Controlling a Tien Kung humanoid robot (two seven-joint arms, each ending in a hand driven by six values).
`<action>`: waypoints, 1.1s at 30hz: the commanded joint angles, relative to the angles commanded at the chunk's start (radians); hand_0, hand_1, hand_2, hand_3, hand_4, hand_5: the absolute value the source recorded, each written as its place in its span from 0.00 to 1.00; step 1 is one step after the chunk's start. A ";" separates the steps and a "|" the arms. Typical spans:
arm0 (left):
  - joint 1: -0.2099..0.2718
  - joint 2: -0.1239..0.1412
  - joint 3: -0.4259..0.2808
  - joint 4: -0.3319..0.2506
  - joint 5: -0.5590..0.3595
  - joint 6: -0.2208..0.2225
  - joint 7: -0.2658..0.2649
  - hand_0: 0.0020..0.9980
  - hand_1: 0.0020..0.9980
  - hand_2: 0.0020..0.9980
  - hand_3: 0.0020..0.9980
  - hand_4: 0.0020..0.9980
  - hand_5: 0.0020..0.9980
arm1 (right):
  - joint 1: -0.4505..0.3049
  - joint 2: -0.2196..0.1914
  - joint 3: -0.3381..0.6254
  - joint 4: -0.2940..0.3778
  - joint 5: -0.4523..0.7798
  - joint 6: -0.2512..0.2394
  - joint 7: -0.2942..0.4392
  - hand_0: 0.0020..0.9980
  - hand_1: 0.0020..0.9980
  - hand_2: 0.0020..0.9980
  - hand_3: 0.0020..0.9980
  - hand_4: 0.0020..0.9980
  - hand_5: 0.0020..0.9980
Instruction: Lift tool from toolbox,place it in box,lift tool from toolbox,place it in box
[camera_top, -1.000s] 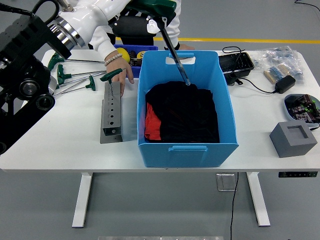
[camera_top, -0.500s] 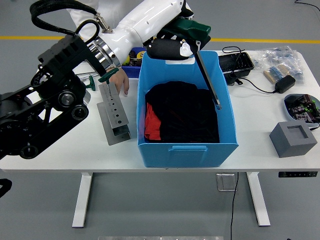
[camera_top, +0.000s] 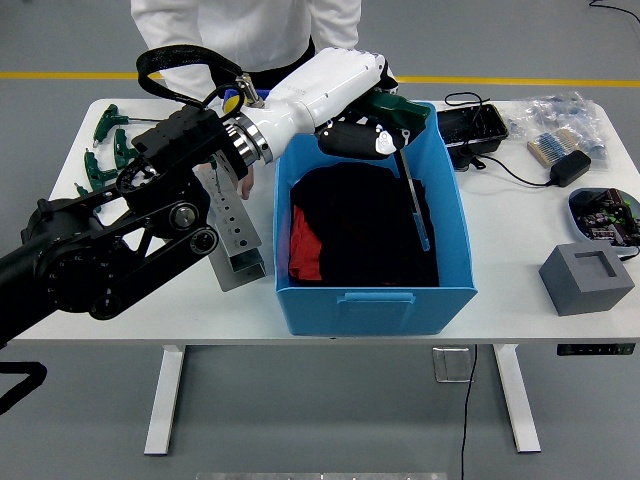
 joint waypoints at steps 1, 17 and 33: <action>-0.010 -0.003 0.018 0.015 0.000 0.002 -0.002 0.14 0.00 0.02 0.07 0.62 0.40 | 0.000 0.000 -0.003 0.000 0.001 0.000 0.000 0.68 0.64 0.71 0.58 0.78 0.73; -0.154 -0.065 0.222 0.186 -0.015 -0.013 -0.025 0.15 0.00 0.02 0.07 0.63 0.40 | 0.011 -0.004 -0.026 0.002 0.014 0.001 -0.001 0.68 0.64 0.71 0.58 0.78 0.73; -0.197 -0.106 0.308 0.273 -0.026 -0.039 -0.046 0.21 0.06 0.09 0.16 0.62 0.38 | 0.024 -0.011 -0.036 0.001 0.018 0.000 -0.001 0.68 0.64 0.71 0.57 0.78 0.73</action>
